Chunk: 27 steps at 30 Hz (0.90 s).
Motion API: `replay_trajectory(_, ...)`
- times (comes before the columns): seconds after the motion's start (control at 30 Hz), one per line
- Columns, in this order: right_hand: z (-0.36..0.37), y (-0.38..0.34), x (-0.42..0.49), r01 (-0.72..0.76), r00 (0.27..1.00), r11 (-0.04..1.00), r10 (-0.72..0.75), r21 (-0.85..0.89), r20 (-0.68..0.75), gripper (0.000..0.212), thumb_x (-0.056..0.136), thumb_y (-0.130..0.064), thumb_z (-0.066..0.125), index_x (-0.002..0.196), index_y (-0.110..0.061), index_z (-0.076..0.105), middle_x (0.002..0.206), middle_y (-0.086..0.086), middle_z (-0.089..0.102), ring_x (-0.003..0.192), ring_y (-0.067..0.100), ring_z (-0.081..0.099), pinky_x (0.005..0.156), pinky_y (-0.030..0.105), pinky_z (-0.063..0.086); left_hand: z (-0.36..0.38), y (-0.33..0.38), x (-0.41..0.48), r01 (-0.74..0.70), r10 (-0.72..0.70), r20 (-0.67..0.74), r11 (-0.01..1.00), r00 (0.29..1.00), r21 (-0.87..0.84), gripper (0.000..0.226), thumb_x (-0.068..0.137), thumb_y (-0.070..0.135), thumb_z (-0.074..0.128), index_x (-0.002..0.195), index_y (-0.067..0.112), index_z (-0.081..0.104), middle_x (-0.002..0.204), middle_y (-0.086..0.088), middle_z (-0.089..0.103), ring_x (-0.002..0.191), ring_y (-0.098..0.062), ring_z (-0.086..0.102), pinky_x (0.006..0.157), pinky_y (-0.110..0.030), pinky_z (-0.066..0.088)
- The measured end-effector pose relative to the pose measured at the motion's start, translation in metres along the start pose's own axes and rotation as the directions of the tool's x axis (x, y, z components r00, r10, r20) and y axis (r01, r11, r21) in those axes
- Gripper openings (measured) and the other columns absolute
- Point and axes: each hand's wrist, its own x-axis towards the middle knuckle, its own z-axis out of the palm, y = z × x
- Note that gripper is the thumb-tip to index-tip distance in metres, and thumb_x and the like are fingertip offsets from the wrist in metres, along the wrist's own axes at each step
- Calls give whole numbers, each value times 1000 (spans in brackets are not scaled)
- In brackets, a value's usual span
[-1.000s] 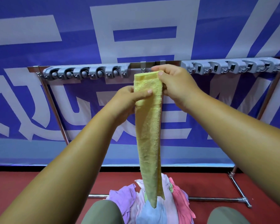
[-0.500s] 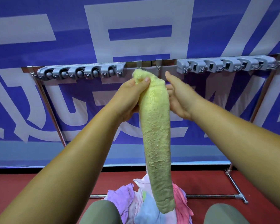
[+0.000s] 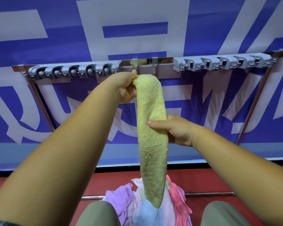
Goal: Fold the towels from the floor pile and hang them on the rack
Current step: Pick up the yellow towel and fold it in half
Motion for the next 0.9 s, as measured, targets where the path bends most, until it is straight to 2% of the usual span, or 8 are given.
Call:
replay_trajectory(0.13, 5, -14, 1, 63, 996, 993, -57, 99, -64, 33, 100, -23, 69, 127, -5, 71, 121, 17, 77, 113, 31, 74, 95, 41, 61, -10, -29, 6, 46, -42, 109, 999, 993, -28, 49, 111, 39, 55, 131, -5, 49, 72, -2, 54, 68, -22, 70, 63, -41, 66)
replay_trajectory(0.23, 7, -27, 11, 82, 993, 972, -62, 219, -97, 35, 103, -24, 66, 135, -9, 70, 126, 18, 75, 118, 34, 72, 103, 46, 57, -22, -59, -1, 131, -144, 170, 988, 975, 82, 74, 107, 57, 53, 144, -6, 46, 109, -18, 77, 93, -34, 80, 67, -43, 66)
replay_trajectory(0.4, 8, -48, 25, 50, 967, 919, 53, 390, -249, 35, 108, -18, 48, 130, -1, 69, 113, 20, 78, 95, 32, 78, 80, 45, 61, -43, -106, -16, 135, -188, 301, 973, 935, 188, 85, 99, 80, 39, 124, 8, 76, 113, -14, 79, 97, -29, 78, 80, -40, 62)
replay_trajectory(0.47, 4, -53, 30, 76, 952, 893, 68, 445, -299, 37, 107, -12, 45, 134, 6, 63, 122, 26, 73, 107, 38, 75, 86, 51, 60, -50, -122, -14, 69, -147, 295, 963, 944, 259, 84, 93, 84, 42, 128, 16, 75, 117, -7, 79, 106, -24, 77, 86, -40, 62)
replay_trajectory(0.57, -5, -54, 35, 156, 932, 833, 53, 530, -358, 37, 103, -4, 46, 133, 14, 59, 135, 29, 66, 125, 40, 66, 108, 55, 50, -55, -134, -10, -46, -61, 292, 937, 954, 346, 74, 89, 74, 56, 134, 17, 70, 126, -6, 78, 116, -21, 74, 99, -43, 59)
replay_trajectory(0.67, -10, -47, 30, 206, 914, 797, 51, 569, -402, 41, 100, -6, 51, 137, 12, 58, 137, 29, 65, 124, 42, 66, 106, 58, 52, -50, -134, -7, -150, 25, 370, 938, 929, 314, 52, 98, 48, 69, 135, 11, 67, 122, -10, 77, 108, -24, 73, 88, -39, 60)
replay_trajectory(0.77, -9, -34, 19, 147, 929, 813, 82, 563, -361, 50, 101, -20, 53, 142, 9, 57, 139, 28, 63, 126, 43, 65, 101, 54, 56, -35, -128, -7, -171, 84, 405, 968, 910, 186, 43, 105, 33, 63, 141, 10, 64, 127, -12, 75, 113, -25, 73, 91, -39, 60)
replay_trajectory(0.9, -10, -18, 11, 38, 956, 830, 131, 556, -261, 63, 100, -50, 53, 140, -2, 65, 138, 23, 67, 124, 41, 68, 107, 50, 53, -15, -120, -6, -165, 118, 376, 982, 919, 97, 44, 109, 33, 58, 145, 7, 61, 134, -16, 72, 121, -29, 72, 93, -41, 62)
